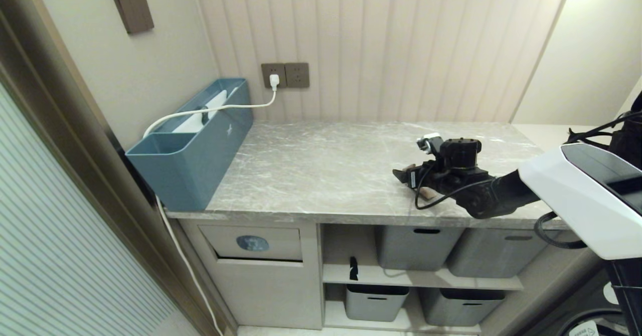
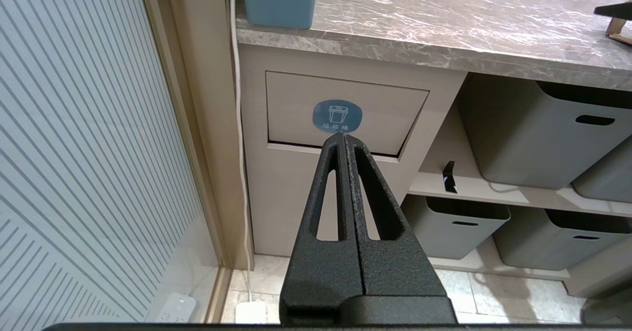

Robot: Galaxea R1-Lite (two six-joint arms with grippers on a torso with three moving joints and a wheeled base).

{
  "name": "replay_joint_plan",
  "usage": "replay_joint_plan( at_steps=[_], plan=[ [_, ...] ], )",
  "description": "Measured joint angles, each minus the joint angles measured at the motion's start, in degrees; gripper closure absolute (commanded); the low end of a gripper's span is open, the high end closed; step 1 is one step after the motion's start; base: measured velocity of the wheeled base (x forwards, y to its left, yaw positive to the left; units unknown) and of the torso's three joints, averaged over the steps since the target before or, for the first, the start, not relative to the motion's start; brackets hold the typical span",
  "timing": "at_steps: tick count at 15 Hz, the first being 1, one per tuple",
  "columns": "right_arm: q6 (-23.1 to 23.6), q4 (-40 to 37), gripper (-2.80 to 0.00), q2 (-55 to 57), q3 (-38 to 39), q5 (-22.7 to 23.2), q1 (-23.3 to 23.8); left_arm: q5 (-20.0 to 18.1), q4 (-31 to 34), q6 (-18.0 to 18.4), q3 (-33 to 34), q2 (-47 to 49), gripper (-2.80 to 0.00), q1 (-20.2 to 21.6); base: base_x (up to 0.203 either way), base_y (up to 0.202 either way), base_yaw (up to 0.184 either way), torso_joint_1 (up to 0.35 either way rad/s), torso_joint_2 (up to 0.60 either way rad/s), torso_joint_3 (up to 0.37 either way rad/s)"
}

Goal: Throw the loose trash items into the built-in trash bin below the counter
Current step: Pick up the garbage

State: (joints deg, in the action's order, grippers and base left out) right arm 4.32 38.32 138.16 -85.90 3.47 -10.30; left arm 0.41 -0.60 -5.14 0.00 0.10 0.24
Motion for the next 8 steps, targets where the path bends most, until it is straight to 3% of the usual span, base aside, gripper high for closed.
replay_joint_plan(
  at_steps=[8],
  plan=[
    [0.01, -3.71, -2.80, 2.63, -5.20, -0.06, 0.09, 0.00, 0.00, 0.00, 0.00, 0.00, 0.00, 0.00, 0.000, 0.000, 0.000, 0.000, 0.00, 0.000]
  ],
)
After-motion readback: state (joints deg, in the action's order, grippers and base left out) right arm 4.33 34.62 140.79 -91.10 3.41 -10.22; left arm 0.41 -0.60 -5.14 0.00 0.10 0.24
